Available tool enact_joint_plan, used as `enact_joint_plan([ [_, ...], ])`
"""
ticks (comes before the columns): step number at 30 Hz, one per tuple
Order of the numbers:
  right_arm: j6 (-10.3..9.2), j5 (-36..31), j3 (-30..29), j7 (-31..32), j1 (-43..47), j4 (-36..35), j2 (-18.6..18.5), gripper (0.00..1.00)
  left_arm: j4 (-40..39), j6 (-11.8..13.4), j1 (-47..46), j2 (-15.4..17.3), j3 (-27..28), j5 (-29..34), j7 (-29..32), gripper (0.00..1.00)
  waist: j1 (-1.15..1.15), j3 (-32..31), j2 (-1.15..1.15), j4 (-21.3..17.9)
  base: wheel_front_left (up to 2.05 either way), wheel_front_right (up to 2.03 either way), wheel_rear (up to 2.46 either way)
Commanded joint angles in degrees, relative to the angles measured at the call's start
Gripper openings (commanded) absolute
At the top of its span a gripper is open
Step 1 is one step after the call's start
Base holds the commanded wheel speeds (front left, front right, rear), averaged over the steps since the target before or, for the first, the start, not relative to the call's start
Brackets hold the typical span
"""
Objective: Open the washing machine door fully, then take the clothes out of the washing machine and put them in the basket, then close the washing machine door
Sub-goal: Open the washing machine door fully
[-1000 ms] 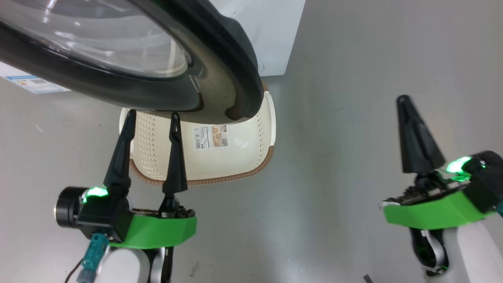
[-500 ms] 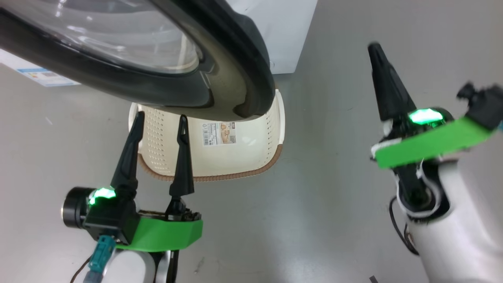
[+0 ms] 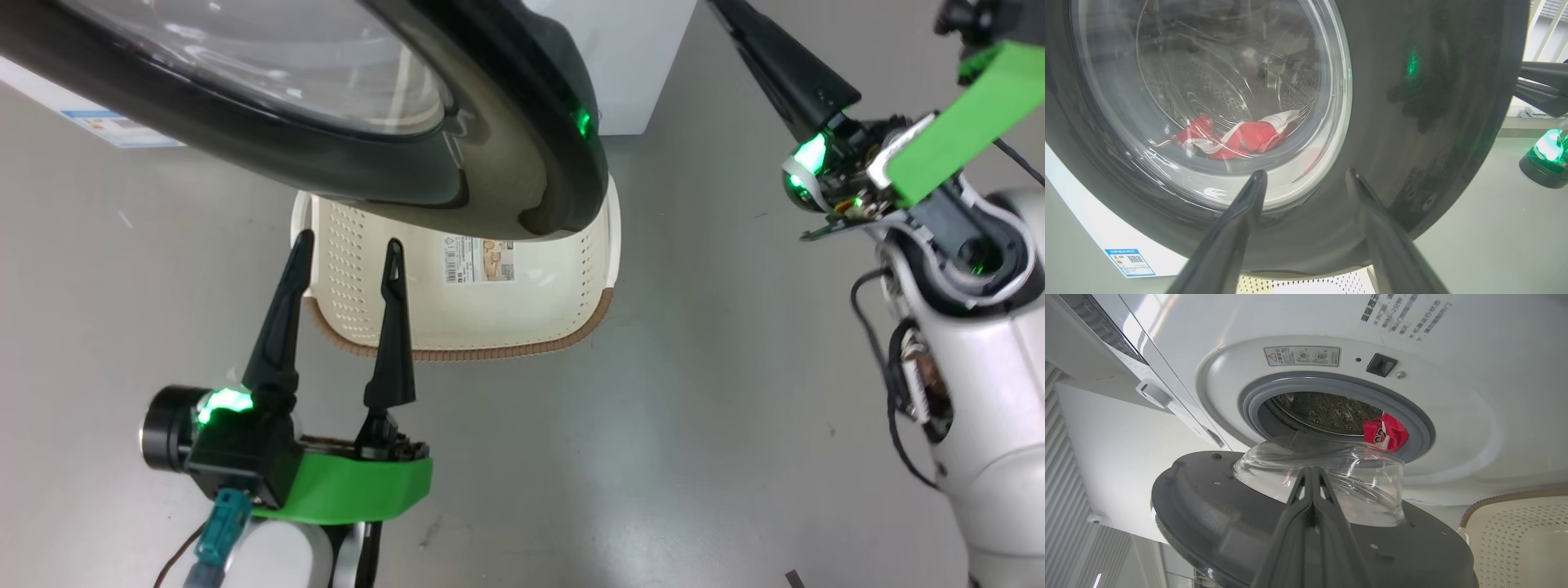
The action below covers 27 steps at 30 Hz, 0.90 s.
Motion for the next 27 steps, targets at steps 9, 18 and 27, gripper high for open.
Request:
enact_joint_plan([
  [9,0.39,10.34,4.49,17.66,-7.52,4.68,-2.23,0.0,-1.09,0.55,-1.26,0.86,0.89,-0.99,-0.45,1.0,0.0,0.99,0.0,1.08,0.0,0.0,0.0],
  [18,0.39,12.75,8.64,24.68,-11.54,8.78,-2.01,0.0,-0.38,0.25,-2.02,0.86,0.18,-1.26,-0.45,1.0,0.0,1.49,0.0,2.08,0.0,0.0,0.0],
  [27,0.39,13.59,10.8,28.86,-8.51,6.84,-2.49,0.0,0.1,0.07,-1.74,0.86,0.75,-1.37,-0.45,1.0,0.0,0.47,0.0,2.16,0.0,0.0,0.0],
])
